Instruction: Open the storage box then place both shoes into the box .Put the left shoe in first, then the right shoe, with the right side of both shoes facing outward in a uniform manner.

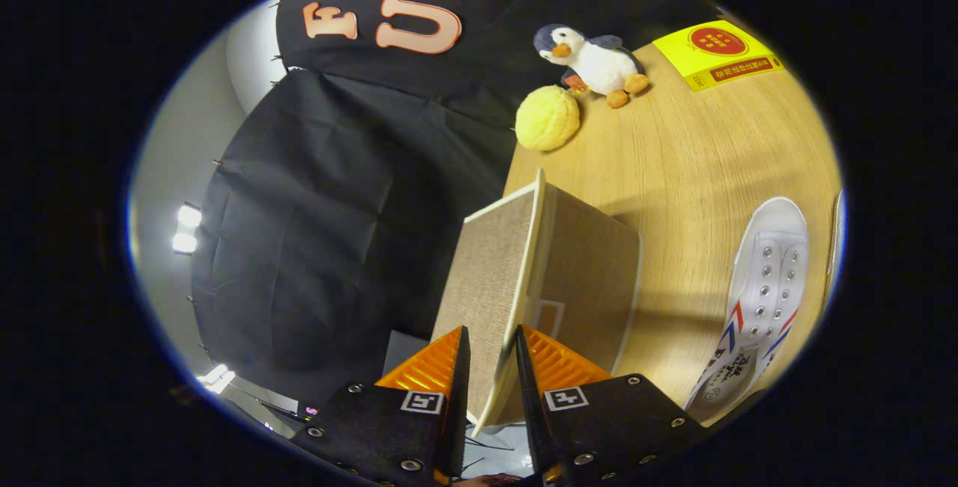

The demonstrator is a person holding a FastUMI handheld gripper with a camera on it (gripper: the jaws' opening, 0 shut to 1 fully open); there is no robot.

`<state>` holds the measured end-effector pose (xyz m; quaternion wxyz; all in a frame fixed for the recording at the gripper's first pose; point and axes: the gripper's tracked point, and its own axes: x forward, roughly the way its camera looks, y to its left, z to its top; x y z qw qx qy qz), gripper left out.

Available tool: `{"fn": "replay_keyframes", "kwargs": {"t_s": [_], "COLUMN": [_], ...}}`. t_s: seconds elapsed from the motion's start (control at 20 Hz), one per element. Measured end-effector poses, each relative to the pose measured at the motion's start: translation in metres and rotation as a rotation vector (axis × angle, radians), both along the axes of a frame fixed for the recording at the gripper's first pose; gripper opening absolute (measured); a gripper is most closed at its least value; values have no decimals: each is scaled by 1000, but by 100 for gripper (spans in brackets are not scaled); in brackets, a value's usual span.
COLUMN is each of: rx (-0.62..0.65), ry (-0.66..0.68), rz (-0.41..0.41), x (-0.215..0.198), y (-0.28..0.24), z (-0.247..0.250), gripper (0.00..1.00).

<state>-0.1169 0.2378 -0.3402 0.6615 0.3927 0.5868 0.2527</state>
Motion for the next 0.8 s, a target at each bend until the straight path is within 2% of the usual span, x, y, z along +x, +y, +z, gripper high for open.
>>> {"fn": "replay_keyframes", "kwargs": {"t_s": [0.15, 0.2, 0.25, 0.5, 0.65, 0.8], "rx": [-47, -37, -26, 34, 71, 104], "ry": [63, 89, 113, 115, 86, -10], "rz": [24, 13, 10, -22, -33, -32], "x": [-17, -19, -22, -8, 5, 28], "y": [1, 4, 7, 15, 20, 27], "z": [-16, -15, -12, 14, 40, 77], "gripper": [31, 25, 24, 2, 1, 3]}}
